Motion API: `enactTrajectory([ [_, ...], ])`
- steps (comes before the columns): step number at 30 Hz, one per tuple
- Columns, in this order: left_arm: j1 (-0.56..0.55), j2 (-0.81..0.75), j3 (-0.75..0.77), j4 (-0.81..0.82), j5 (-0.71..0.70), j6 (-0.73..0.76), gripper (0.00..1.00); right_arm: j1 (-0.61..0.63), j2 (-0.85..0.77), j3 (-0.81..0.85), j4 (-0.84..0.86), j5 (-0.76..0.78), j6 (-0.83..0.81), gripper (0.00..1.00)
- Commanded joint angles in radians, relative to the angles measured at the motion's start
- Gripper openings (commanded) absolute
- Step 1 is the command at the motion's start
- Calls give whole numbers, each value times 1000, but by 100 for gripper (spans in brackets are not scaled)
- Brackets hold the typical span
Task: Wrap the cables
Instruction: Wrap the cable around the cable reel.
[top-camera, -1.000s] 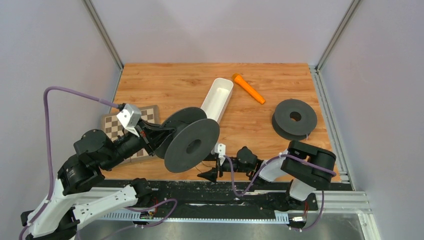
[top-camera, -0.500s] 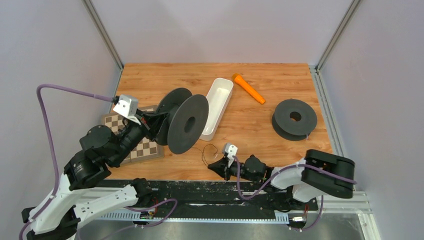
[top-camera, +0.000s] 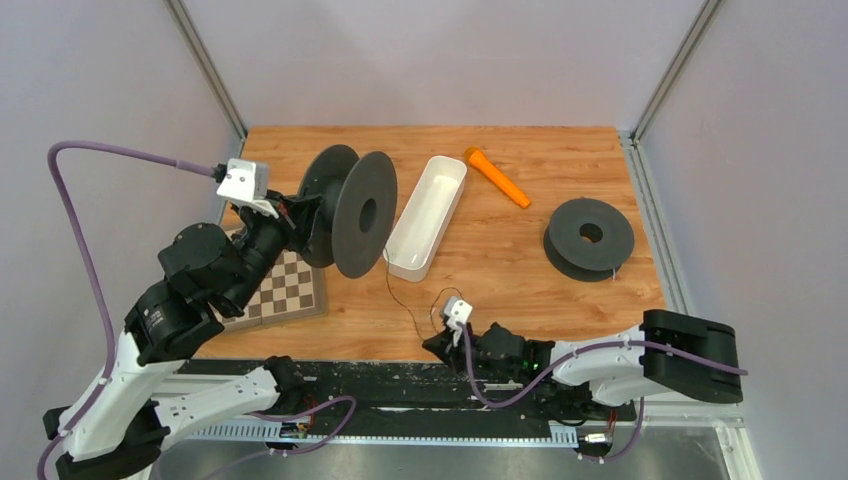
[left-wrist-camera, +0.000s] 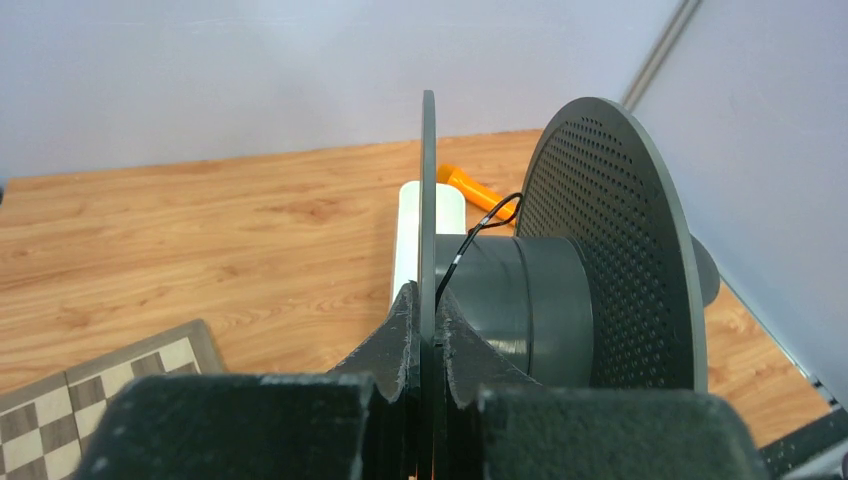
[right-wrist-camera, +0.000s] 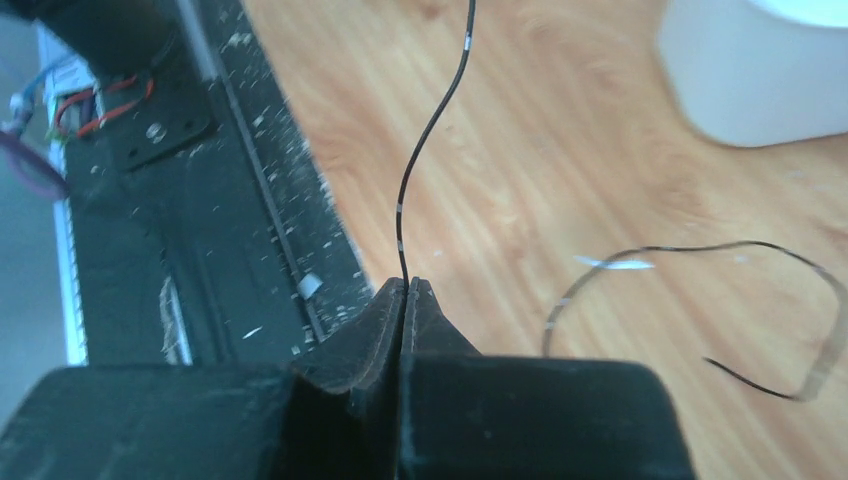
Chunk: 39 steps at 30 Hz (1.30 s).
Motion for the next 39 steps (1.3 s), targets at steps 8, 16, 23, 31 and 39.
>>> enactTrajectory([
  [8, 245, 104, 62, 1, 129, -165, 0, 268, 196, 237, -115, 119, -51, 0],
  [16, 406, 153, -15, 29, 282, -229, 0, 326, 207, 468, -392, 188, -94, 0],
  [23, 406, 150, -195, 145, 369, -170, 0, 286, 123, 712, -526, 143, -197, 0],
  [31, 406, 131, -303, 156, 413, -119, 0, 111, 84, 900, -590, -6, -174, 0],
  [39, 406, 128, -350, 138, 530, -17, 0, -100, 81, 1014, -681, -101, -220, 0],
])
